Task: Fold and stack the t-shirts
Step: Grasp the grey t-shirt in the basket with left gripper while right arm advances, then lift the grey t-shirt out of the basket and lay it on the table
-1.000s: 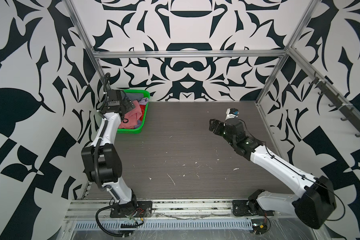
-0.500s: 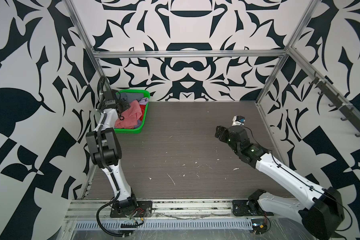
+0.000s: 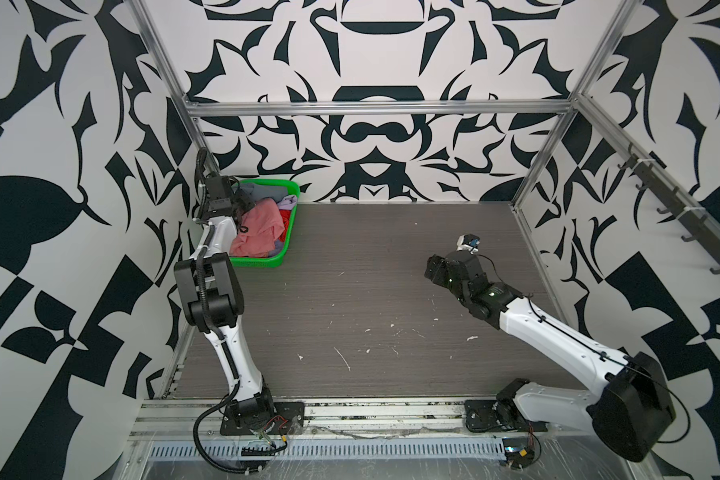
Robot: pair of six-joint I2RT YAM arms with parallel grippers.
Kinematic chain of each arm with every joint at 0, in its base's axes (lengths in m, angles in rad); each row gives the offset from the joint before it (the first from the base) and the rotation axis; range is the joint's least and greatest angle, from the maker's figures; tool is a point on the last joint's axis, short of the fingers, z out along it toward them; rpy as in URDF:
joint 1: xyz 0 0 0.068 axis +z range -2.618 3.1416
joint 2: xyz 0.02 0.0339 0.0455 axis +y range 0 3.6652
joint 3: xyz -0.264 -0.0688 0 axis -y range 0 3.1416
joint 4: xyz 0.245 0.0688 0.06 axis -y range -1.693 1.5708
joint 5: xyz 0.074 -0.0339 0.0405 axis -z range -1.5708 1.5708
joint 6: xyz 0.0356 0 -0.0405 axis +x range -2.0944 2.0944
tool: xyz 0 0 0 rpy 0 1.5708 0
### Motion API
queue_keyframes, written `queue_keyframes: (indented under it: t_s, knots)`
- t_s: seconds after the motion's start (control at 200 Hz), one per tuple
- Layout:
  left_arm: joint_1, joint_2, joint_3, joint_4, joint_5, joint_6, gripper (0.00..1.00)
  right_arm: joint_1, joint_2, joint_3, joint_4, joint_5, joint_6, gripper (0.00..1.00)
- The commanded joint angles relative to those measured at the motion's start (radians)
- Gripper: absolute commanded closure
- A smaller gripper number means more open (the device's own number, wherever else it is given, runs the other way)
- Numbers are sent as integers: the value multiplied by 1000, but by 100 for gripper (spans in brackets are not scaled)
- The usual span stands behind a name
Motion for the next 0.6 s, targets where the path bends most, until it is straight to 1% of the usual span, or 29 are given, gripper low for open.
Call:
queue_keyframes:
  t_s: [0.0,0.08,0.175,0.235,0.32,0.375,0.465,0.505,0.595]
  knots:
    - [-14,-167,1,31,12,64,100,7,-14,14,62,-21,3,14]
    - [-45,-242,-9,32,19,123,100,7,-20,13,59,-24,-20,14]
    - [-94,-309,36,-14,35,175,100,7,-33,12,60,-24,-50,14]
    - [-144,-352,68,-40,38,218,100,8,-39,8,66,-20,-67,14]
    - [-235,-405,100,-58,-1,294,100,8,-42,2,83,-20,-86,14]
    - [-292,-432,120,-67,-8,326,100,7,-43,3,88,-28,-92,14]
    - [-380,-475,143,-73,43,315,100,7,-57,-9,102,-40,-100,14]
    - [-412,-489,146,-74,65,288,100,7,-70,-15,109,-37,-104,13]
    - [-463,-513,132,-66,155,204,100,8,-110,-23,113,-31,-133,13]
